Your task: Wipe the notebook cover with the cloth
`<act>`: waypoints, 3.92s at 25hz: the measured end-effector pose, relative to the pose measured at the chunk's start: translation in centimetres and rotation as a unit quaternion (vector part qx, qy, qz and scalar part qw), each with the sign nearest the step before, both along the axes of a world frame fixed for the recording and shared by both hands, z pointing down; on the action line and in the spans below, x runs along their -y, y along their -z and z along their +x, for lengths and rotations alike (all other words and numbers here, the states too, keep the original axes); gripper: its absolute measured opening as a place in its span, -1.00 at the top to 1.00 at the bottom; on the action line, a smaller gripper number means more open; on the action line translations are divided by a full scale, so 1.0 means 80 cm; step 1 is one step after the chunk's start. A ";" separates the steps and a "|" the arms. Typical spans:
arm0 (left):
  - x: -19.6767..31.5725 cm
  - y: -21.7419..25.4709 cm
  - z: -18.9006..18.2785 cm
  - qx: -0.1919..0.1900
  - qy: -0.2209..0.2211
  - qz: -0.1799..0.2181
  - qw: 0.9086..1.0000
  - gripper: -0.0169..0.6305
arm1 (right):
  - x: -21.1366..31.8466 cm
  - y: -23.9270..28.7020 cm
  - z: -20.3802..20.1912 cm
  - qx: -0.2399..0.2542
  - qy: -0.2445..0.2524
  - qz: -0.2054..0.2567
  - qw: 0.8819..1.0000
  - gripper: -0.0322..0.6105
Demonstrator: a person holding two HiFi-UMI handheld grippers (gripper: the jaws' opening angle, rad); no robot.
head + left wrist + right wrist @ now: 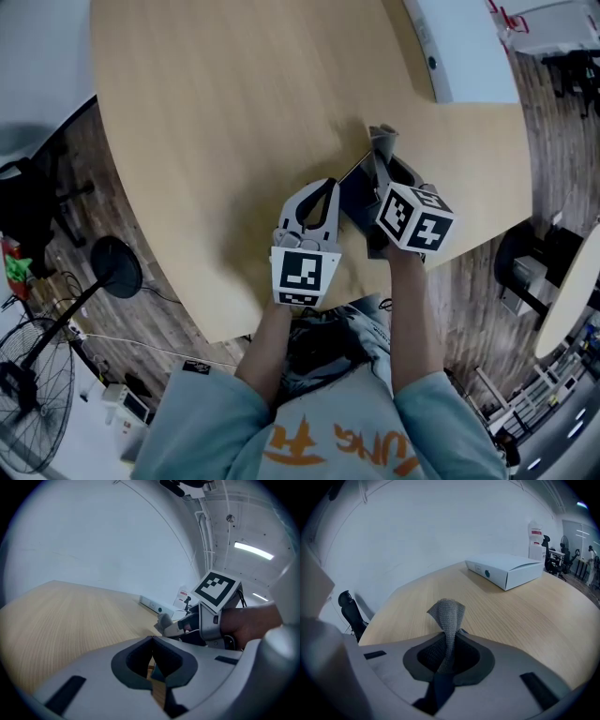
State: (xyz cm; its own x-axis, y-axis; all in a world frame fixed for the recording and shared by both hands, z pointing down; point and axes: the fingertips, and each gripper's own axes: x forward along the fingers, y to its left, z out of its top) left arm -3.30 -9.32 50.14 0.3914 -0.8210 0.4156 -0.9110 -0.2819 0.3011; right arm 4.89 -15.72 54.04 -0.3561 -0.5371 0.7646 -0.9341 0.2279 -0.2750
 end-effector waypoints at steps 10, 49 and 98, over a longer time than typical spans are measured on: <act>-0.004 -0.002 0.025 0.001 -0.021 -0.011 1.000 0.89 | -0.015 0.004 0.036 -0.004 -0.023 -0.002 1.000 0.80; -0.028 0.005 0.137 0.017 -0.143 -0.028 0.989 0.89 | -0.102 0.010 0.205 -0.018 -0.176 0.006 0.984 0.80; -0.054 0.243 0.410 -0.013 -0.178 0.165 0.970 0.89 | -0.167 0.256 0.492 0.061 -0.207 0.293 0.931 0.81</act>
State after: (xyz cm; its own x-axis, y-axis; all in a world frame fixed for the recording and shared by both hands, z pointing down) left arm 29.51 -4.99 30.68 0.6806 -0.7192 0.1400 -0.7323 -0.6614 0.1621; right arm 44.22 -2.40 33.58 -0.0903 -0.9603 0.2639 -0.9453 -0.0008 -0.3263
